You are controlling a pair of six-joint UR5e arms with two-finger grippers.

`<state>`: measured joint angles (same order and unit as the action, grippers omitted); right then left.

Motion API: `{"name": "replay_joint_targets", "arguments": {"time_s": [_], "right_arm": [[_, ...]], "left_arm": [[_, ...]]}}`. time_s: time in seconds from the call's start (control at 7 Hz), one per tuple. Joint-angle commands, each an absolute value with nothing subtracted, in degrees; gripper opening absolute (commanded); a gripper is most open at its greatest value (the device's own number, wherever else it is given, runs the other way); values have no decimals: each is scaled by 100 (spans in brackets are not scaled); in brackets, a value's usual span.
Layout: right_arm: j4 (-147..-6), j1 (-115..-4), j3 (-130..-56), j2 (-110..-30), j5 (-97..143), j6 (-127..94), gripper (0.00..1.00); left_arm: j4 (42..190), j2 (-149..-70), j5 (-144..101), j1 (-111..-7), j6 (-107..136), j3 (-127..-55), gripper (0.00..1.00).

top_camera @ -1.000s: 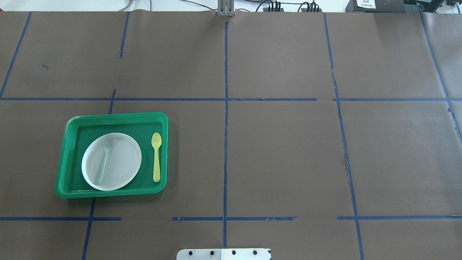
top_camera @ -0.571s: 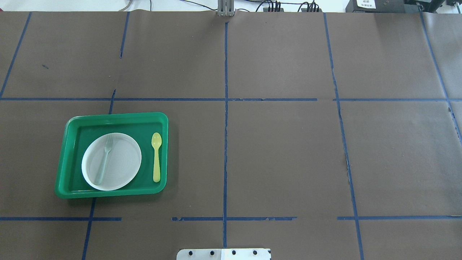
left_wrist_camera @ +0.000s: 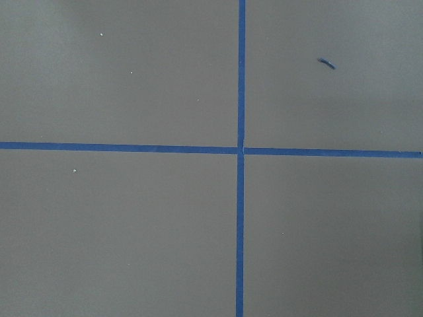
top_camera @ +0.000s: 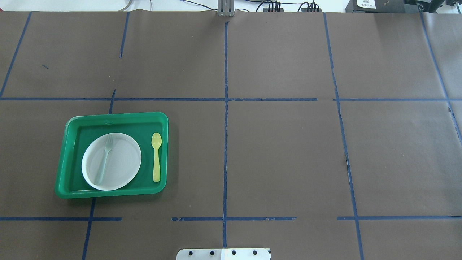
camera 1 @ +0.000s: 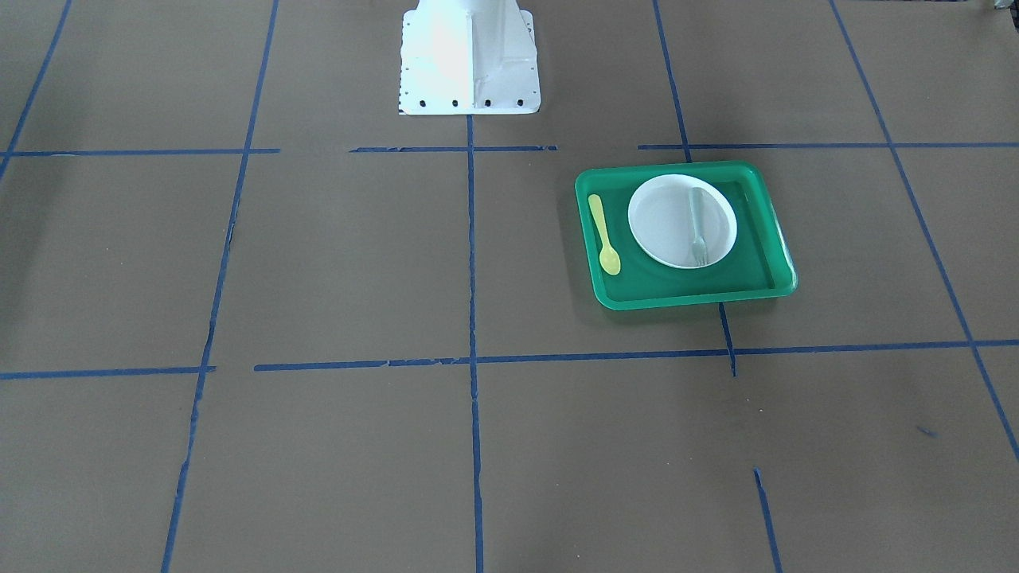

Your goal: Place spoon

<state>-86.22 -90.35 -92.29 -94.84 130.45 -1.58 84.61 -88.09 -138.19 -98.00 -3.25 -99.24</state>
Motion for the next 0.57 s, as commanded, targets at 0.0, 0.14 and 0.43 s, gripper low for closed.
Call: {"name": "replay_joint_targets", "arguments": {"time_s": [0.0, 0.14, 0.43], "right_arm": [[-8622, -9035, -9229, -9483, 13043, -158, 100], [-8622, -9035, -9229, -9483, 13043, -158, 100], [-8622, -9035, -9229, -9483, 13043, -158, 100]], "left_arm": [[8464, -8815, -13816, -9800, -325, -9914, 100], [8464, -8824, -13816, -9800, -325, -9949, 100], [8473, -8842, -13825, -9800, -343, -9984, 100]]}}
